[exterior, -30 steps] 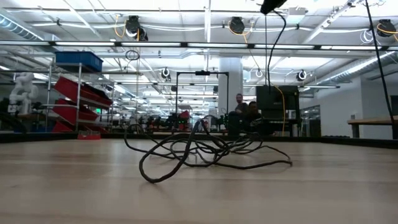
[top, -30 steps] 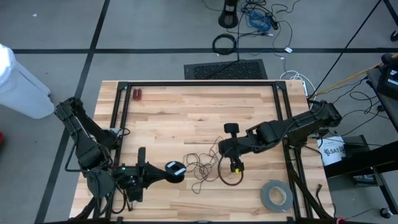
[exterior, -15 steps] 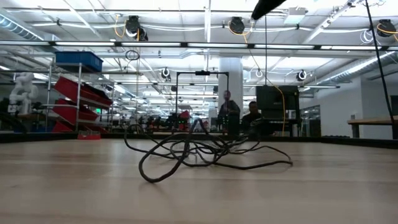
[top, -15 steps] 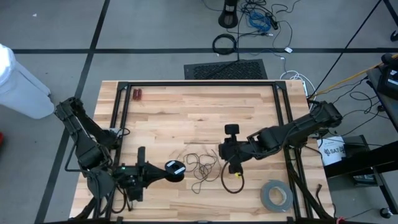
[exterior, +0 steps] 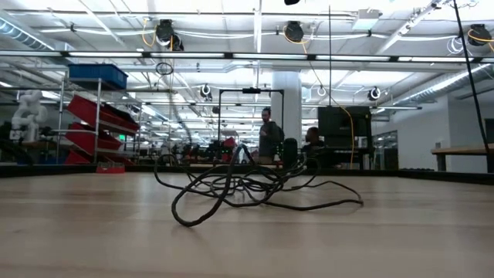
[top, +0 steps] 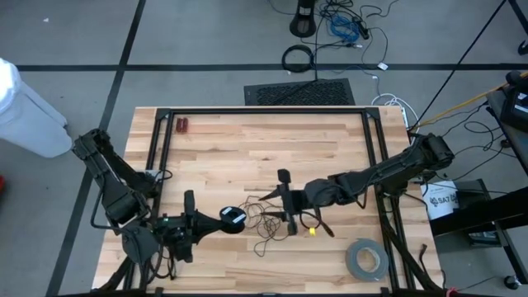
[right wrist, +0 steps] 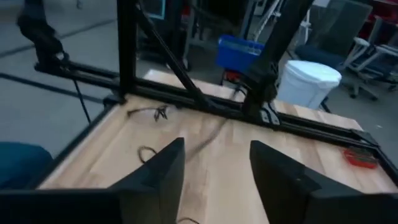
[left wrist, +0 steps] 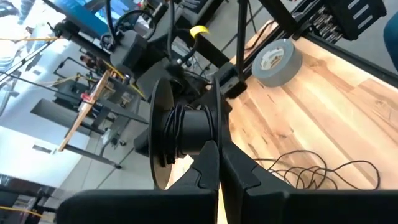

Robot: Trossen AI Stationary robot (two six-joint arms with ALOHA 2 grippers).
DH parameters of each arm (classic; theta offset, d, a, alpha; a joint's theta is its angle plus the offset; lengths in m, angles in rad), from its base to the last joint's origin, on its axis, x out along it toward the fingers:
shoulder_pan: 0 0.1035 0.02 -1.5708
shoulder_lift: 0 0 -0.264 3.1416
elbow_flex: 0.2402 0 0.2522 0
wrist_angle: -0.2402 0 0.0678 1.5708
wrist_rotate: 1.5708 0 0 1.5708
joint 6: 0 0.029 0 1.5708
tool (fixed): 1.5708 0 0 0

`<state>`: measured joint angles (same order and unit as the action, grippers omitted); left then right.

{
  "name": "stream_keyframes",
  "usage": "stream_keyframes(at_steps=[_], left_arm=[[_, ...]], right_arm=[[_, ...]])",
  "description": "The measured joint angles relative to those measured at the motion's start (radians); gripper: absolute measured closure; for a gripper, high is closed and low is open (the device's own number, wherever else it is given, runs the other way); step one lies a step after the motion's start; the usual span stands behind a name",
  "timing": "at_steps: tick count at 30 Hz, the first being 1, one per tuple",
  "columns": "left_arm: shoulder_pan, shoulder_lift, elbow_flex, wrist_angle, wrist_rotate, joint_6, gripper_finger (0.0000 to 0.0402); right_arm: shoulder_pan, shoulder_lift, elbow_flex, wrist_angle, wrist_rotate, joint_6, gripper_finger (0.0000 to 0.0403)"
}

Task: Coil cords
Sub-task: Uncoil the black wire from the spool

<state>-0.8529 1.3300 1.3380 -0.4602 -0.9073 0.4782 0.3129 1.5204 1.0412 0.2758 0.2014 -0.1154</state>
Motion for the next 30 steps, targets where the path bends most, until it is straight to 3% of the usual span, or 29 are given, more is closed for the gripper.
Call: stream_keyframes(at_steps=[7,23,30], left_arm=[[0.01,0.0,0.0,-0.004,0.001,-0.002,0.0401],[0.062,0.0,-0.001,-0.002,0.078,-0.003,0.0402],[0.062,0.0,-0.001,-0.003,0.078,-0.01,0.0402]], right_arm=[[-0.006,0.004,-0.001,0.099,-0.037,0.021,0.0192],[-0.019,0.11,0.016,0.268,0.002,-0.039,0.02],[-0.018,0.13,0.031,0.262,0.004,-0.061,0.0256]])
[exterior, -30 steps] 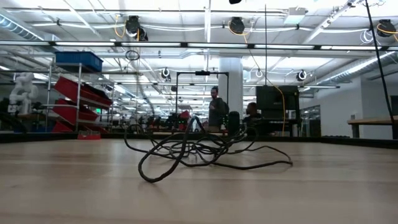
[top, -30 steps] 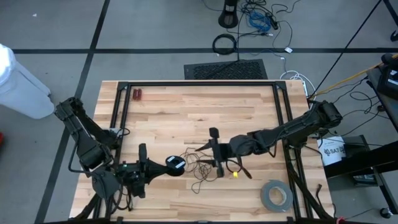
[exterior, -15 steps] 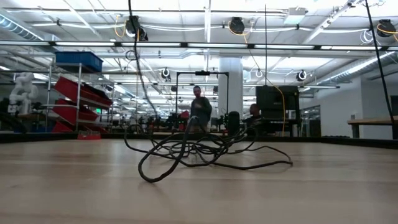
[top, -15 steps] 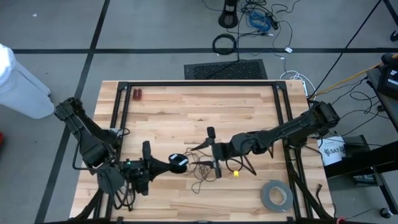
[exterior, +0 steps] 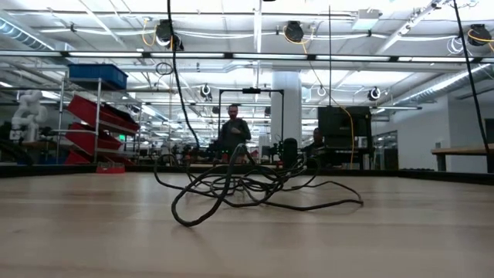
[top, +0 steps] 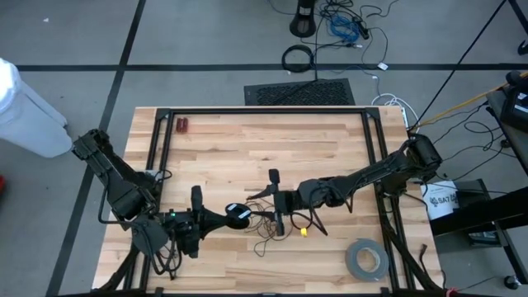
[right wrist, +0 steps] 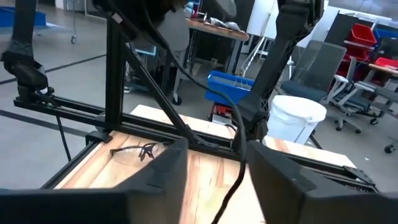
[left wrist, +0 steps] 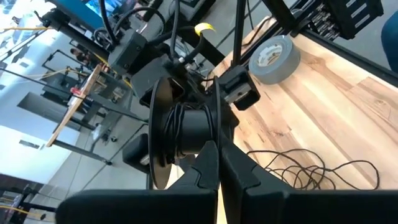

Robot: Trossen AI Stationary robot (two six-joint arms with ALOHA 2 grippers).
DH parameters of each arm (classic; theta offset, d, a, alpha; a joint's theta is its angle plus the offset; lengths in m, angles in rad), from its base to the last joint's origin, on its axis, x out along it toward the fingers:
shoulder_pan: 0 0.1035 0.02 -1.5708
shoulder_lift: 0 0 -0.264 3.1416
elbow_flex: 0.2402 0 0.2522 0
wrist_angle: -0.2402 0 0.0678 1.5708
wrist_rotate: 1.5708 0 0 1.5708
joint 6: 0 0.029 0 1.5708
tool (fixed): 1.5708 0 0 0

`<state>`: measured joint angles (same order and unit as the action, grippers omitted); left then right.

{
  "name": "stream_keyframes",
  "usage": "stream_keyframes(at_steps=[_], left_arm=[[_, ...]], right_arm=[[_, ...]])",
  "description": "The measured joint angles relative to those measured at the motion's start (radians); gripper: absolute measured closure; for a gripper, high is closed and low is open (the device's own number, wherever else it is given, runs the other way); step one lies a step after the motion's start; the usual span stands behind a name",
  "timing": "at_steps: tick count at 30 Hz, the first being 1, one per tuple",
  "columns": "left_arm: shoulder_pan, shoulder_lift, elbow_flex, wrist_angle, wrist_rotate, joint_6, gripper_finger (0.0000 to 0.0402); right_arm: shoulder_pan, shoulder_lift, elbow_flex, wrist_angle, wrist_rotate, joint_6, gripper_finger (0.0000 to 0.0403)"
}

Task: Coil cords
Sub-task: Uncoil the black wire from the spool

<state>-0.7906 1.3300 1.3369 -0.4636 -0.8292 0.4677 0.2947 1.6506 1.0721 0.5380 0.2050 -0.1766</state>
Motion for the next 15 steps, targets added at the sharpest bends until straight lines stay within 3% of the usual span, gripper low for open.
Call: stream_keyframes(at_steps=[11,15], left_arm=[[-0.002,0.0,0.0,-0.052,0.0,-0.043,0.0402],[-0.002,0.0,0.0,-0.053,0.0,-0.043,0.0401]], right_arm=[[0.001,-0.053,0.001,-0.112,-0.001,0.0,0.039],[0.009,-0.072,0.001,-0.157,-0.001,0.005,0.0399]])
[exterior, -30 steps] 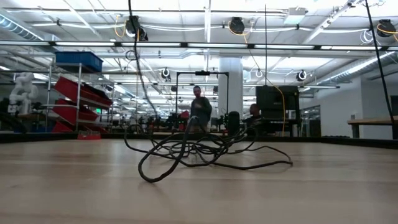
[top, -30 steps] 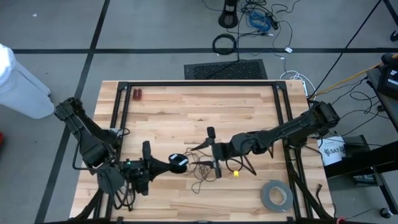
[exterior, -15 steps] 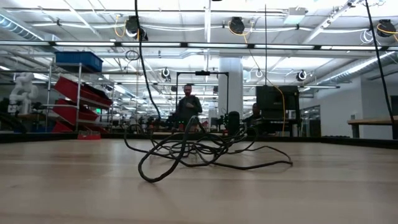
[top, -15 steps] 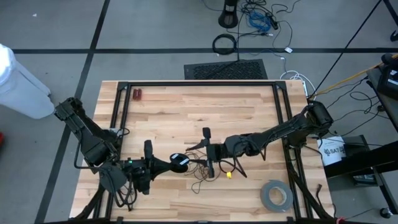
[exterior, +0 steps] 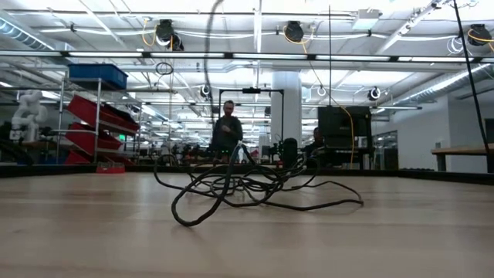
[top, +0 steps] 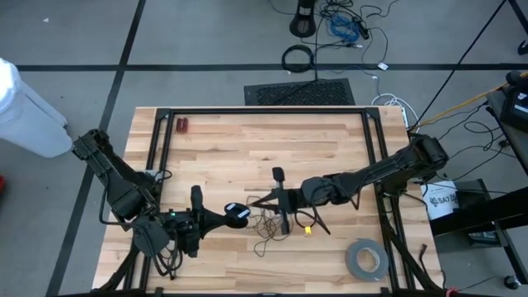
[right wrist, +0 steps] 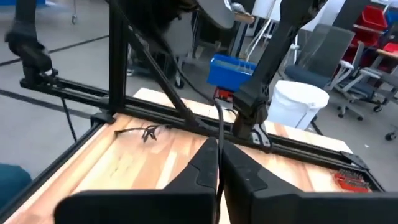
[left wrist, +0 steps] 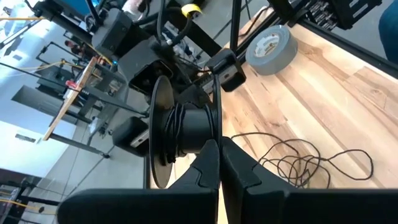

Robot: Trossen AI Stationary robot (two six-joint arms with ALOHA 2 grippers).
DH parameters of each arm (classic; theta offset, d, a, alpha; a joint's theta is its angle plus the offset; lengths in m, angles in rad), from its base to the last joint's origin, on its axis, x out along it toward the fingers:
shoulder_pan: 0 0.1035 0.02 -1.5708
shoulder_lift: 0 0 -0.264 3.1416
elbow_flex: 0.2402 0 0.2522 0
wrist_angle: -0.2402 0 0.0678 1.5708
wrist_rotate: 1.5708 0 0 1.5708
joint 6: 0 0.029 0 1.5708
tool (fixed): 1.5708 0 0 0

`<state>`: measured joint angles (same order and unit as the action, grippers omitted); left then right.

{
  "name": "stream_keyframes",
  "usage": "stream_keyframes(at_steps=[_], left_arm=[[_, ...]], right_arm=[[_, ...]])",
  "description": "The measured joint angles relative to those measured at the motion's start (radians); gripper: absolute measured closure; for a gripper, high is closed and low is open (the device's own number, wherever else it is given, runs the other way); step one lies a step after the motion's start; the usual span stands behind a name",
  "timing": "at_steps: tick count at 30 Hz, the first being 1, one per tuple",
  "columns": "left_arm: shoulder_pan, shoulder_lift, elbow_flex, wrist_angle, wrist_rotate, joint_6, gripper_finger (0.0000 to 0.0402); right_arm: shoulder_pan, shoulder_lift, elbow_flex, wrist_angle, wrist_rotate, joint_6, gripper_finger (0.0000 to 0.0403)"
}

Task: Coil cords
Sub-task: Uncoil the black wire from the spool

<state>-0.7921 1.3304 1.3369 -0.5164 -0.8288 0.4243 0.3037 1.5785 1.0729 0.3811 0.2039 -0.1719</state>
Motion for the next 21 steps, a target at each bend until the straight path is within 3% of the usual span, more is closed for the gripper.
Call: stream_keyframes(at_steps=[9,17,21], left_arm=[[0.0,0.0,0.0,-0.028,0.0,-0.004,0.0402],[0.001,0.0,0.0,-0.046,-0.001,-0.027,0.0401],[0.006,0.0,0.0,-0.045,-0.001,-0.027,0.0402]], right_arm=[[0.069,-0.122,0.0,-0.174,0.0,0.003,0.0402],[0.146,-0.215,0.0,-0.181,0.108,-0.04,0.0403],[0.157,-0.229,0.023,-0.163,0.113,-0.074,0.0403]])
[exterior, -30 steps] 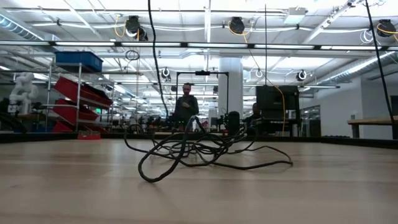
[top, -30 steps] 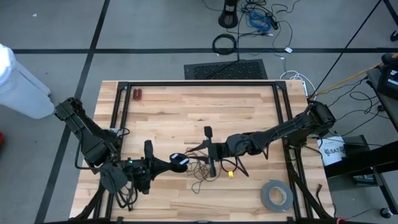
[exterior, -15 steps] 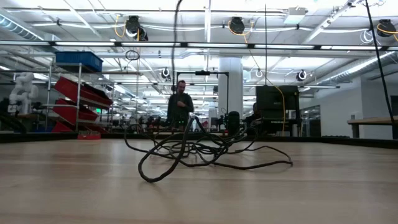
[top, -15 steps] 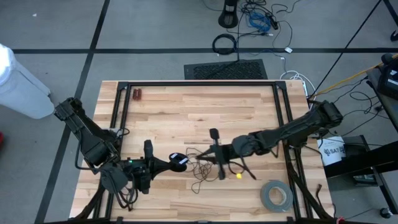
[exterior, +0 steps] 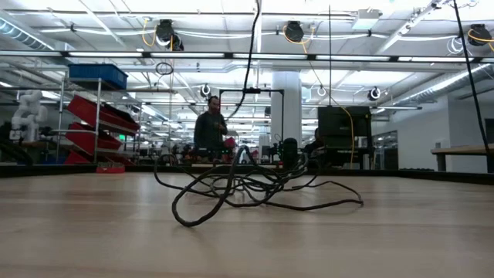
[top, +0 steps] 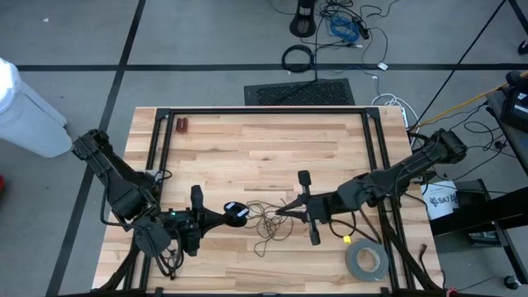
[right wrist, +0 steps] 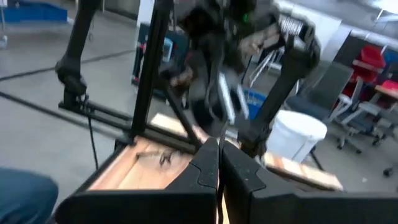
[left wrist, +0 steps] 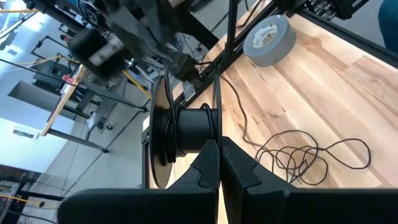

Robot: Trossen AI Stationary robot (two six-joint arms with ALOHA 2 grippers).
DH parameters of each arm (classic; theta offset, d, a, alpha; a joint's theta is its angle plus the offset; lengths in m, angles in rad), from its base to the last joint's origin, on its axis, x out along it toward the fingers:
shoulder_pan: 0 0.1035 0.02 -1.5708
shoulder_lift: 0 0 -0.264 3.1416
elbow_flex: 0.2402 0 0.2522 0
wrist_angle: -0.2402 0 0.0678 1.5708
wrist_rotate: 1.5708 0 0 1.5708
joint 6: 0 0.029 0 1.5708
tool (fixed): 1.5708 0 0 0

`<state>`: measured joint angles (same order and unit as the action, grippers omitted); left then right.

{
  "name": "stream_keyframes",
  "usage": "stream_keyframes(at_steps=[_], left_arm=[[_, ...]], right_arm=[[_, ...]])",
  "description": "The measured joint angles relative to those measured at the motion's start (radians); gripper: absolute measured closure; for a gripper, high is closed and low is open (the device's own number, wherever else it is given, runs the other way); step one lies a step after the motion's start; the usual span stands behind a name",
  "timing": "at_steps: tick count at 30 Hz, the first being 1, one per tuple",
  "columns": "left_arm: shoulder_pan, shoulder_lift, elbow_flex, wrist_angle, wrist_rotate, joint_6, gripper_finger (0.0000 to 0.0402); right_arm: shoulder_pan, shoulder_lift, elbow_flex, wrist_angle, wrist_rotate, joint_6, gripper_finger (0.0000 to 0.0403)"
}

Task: Coil cords
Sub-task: Uncoil the black wire from the spool

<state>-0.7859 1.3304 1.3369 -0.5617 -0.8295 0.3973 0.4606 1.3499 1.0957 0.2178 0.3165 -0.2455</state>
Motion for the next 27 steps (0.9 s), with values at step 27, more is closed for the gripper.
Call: stream_keyframes(at_steps=[27], left_arm=[[0.043,0.005,0.0,0.082,0.244,0.028,0.0402]], right_arm=[[-0.234,0.301,0.545,-0.263,-0.17,-0.153,0.0403]])
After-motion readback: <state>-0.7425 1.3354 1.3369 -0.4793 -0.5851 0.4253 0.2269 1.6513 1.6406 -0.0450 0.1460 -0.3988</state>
